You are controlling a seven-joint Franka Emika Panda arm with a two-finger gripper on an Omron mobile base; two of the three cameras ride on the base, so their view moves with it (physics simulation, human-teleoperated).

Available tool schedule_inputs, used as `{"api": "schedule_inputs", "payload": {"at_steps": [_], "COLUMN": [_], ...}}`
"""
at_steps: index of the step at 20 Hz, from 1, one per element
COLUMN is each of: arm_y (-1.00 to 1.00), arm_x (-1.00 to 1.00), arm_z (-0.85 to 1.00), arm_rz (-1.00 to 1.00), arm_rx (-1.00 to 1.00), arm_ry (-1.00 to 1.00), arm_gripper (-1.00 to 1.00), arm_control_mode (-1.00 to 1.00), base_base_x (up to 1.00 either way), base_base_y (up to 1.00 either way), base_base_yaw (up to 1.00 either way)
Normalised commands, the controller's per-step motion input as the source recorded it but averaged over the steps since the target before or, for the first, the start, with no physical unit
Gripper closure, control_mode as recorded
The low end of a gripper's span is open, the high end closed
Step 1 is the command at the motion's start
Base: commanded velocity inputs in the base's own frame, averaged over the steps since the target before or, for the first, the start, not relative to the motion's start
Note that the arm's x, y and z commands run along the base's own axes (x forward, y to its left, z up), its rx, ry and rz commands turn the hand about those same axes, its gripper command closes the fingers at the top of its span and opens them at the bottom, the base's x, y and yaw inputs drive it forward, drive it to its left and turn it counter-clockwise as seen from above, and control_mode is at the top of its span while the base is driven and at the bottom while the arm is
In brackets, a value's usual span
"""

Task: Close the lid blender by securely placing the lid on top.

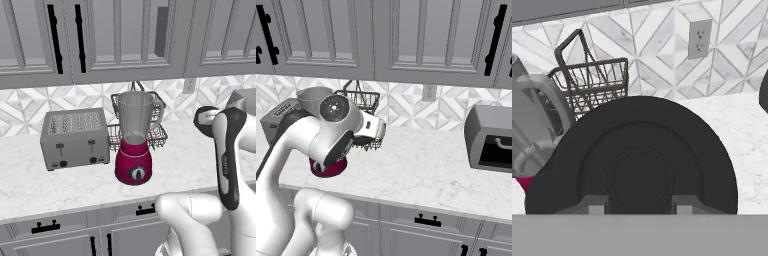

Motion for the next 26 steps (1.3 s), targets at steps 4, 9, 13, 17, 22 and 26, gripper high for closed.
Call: {"api": "schedule_inputs", "payload": {"at_steps": [4, 9, 13, 17, 22, 26], "arm_y": [0.59, 0.53, 0.56, 0.64, 0.55, 0.36], "arm_x": [-0.22, -0.18, -0.03, 0.0, 0.09, 0.24], "arm_z": [1.0, 1.0, 0.72, 0.25, 0.0, -0.01], "arm_rz": [0.0, 0.0, 0.01, 0.01, 0.0, 0.0], "arm_rx": [0.0, 0.0, 0.0, -0.04, -0.04, -0.03], "arm_ry": [-0.01, 0.0, 0.01, 0.09, 0.09, 0.09], "arm_gripper": [1.0, 1.0, 1.0, 1.0, 1.0, 1.0], "arm_control_mode": [-1.0, -1.0, -1.0, -1.0, -1.0, -1.0], "base_base_x": [0.0, 0.0, 0.0, 0.0, 0.0, 0.0], "base_base_y": [0.0, 0.0, 0.0, 0.0, 0.0, 0.0], "base_base_yaw": [0.0, 0.0, 0.0, 0.0, 0.0, 0.0]}}
